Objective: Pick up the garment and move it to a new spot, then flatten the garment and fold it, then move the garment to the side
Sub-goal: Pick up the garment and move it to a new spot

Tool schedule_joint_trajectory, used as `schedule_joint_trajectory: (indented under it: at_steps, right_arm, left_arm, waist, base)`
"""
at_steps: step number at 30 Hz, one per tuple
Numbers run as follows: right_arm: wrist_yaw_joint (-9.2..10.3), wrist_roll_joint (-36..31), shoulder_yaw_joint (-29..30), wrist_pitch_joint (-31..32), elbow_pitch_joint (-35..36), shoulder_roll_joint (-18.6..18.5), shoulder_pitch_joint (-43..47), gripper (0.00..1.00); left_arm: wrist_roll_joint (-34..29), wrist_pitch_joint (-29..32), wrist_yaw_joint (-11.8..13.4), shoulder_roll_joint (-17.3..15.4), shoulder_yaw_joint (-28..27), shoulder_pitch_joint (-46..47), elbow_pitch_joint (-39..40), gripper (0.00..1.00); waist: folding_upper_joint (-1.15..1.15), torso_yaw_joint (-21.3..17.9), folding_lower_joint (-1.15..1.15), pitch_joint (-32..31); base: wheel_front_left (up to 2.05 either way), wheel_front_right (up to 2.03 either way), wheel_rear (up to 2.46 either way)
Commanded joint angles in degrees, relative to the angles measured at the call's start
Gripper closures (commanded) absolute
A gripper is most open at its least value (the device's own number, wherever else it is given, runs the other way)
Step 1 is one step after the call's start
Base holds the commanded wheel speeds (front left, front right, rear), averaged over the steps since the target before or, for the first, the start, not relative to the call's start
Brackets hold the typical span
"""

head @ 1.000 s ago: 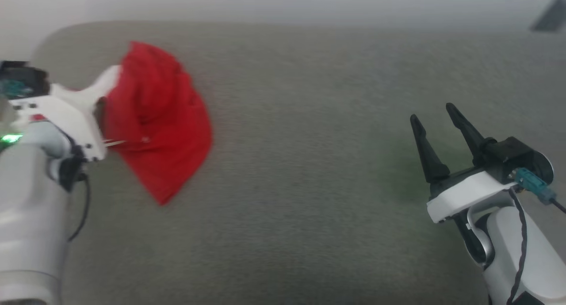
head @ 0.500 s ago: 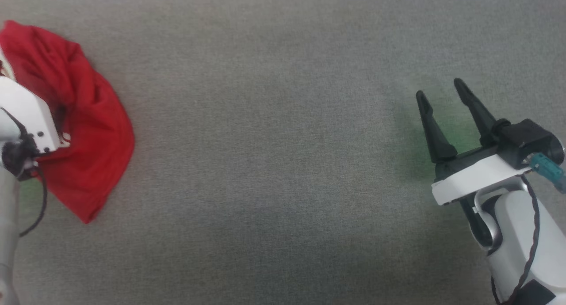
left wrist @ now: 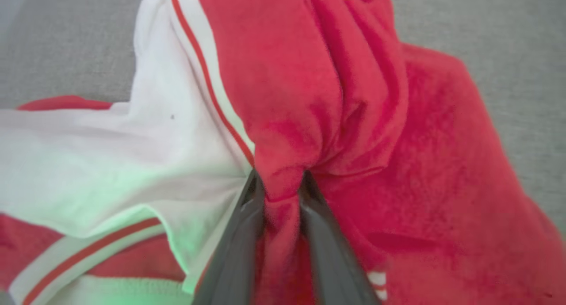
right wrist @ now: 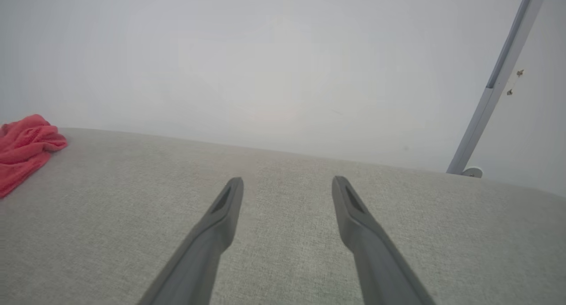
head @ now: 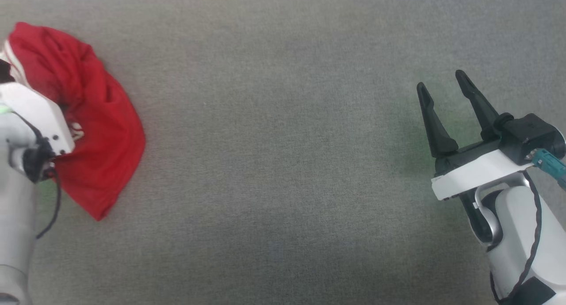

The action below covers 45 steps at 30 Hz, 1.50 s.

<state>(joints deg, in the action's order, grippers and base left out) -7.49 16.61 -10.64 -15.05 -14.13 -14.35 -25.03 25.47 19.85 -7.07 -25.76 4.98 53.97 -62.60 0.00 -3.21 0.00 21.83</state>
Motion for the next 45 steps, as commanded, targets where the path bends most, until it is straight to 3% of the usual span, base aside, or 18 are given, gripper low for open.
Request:
schedule_joint_trajectory:
  at_steps: [1, 5, 11, 18, 24, 30, 35, 40, 45]
  right_arm:
    - [-0.01, -0.06, 0.20, -0.16, -0.10, 0.28, 0.02, 0.00]
    - [-0.01, -0.06, 1.06, -0.16, -0.59, 1.11, 1.40, 0.00]
    - [-0.01, 0.09, 3.39, -0.16, -0.24, 2.60, 3.31, 0.00]
    - [-0.01, 0.58, 8.29, -0.16, 1.66, 4.62, 4.98, 0.00]
    - [-0.01, 1.47, 12.75, -0.16, 2.60, 6.07, 4.96, 0.00]
    - [-0.01, 2.66, 17.07, -0.16, 3.30, 7.63, 4.31, 0.00]
    - [-0.01, 3.70, 18.26, -0.16, 2.88, 9.31, 3.47, 0.00]
    - [-0.01, 4.42, 17.97, -0.16, 2.32, 10.54, 3.52, 0.00]
    - [-0.01, 5.09, 17.12, -0.16, 1.78, 11.12, 3.04, 0.00]
  left_arm:
    - [0.29, -0.94, -0.57, 1.71, 0.70, -2.16, -0.28, 1.00]
    - [0.68, -7.81, -0.37, 0.99, 2.81, 0.27, 3.50, 1.00]
    - [2.54, -11.47, -0.37, 2.26, 10.07, 0.36, 12.93, 1.00]
    - [5.98, -8.25, -0.37, 2.98, 24.55, 2.39, 31.70, 1.00]
    - [7.14, -4.20, -0.37, 7.13, 36.04, 5.44, 40.70, 1.00]
    - [9.13, -3.90, -0.32, 12.36, 52.08, 9.67, 36.50, 1.00]
    - [14.37, -5.06, -0.32, 11.97, 64.26, 12.64, 29.50, 1.00]
    - [17.80, -1.55, -0.32, 9.66, 68.35, 13.22, 25.68, 1.00]
    - [15.22, 5.75, -0.33, 6.74, 68.87, 8.95, 27.04, 1.00]
  waist:
    - [0.00, 0.73, 0.00, -1.25]
    - [0.00, 1.63, 0.00, -4.54]
    - [0.00, 1.11, 0.00, -7.54]
    - [0.00, -3.14, 0.00, -7.74]
    - [0.00, -8.82, 0.00, -5.28]
    - [0.00, -14.57, 0.00, -1.75]
    - [0.00, -19.70, 0.00, 0.46]
    - [0.00, -22.67, 0.00, 2.00]
    - [0.00, -24.18, 0.00, 3.02]
  base:
    - [0.00, 0.00, 0.00]
    - [0.00, 0.00, 0.00]
    - [0.00, 0.00, 0.00]
    - [0.00, 0.00, 0.00]
    - [0.00, 0.00, 0.00]
    - [0.00, 0.00, 0.00]
    - [0.00, 0.00, 0.00]
    - [0.00, 0.00, 0.00]
    - [0.00, 0.00, 0.00]
